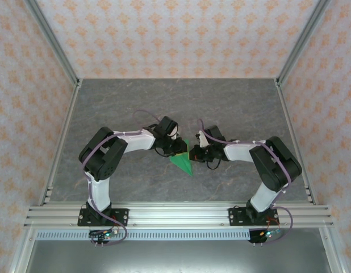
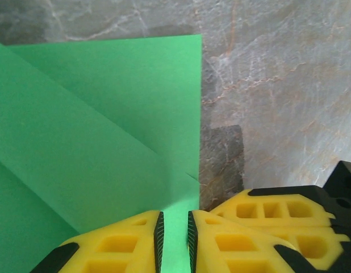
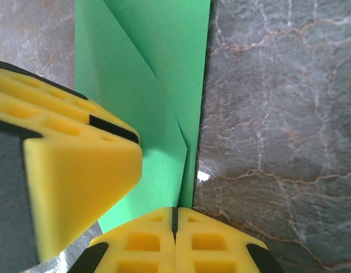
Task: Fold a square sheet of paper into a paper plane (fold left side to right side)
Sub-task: Fourth fold the wing at the center of the table.
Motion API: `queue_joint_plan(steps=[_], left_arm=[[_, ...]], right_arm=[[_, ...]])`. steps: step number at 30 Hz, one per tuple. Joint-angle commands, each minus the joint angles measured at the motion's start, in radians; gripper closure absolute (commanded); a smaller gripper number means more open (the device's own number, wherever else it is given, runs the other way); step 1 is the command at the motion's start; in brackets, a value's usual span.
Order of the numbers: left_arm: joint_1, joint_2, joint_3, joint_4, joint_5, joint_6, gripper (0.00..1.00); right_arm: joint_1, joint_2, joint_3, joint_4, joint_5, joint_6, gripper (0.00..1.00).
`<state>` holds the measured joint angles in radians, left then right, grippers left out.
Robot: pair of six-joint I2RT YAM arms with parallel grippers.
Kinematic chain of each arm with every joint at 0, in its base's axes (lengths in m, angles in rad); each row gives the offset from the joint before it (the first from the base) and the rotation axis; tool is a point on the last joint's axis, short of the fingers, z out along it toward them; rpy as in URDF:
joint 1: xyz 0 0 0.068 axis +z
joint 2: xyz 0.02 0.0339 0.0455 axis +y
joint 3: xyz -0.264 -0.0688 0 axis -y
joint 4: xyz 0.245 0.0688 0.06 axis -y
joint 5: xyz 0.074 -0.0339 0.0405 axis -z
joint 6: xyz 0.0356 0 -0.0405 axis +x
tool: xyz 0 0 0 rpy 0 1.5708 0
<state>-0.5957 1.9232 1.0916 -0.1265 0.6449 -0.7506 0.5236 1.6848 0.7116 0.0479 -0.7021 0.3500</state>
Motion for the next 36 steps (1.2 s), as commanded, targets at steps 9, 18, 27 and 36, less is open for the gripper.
queue_joint_plan(steps=[9, 18, 27, 36], left_arm=[[0.000, 0.027, -0.059, -0.013, -0.041, 0.016, 0.80], [-0.006, 0.017, -0.104, 0.008, -0.050, 0.010, 0.80], [-0.007, 0.016, -0.112, 0.020, -0.051, 0.005, 0.81], [-0.009, 0.008, -0.112, 0.016, -0.054, 0.005, 0.81]], right_arm=[[0.017, 0.031, -0.009, -0.128, 0.096, -0.025, 0.96], [0.015, -0.194, 0.030, -0.223, 0.124, -0.008, 0.78], [0.081, -0.263, -0.071, -0.059, -0.092, 0.136, 0.80], [0.114, -0.154, -0.103, 0.019, -0.104, 0.184, 0.82]])
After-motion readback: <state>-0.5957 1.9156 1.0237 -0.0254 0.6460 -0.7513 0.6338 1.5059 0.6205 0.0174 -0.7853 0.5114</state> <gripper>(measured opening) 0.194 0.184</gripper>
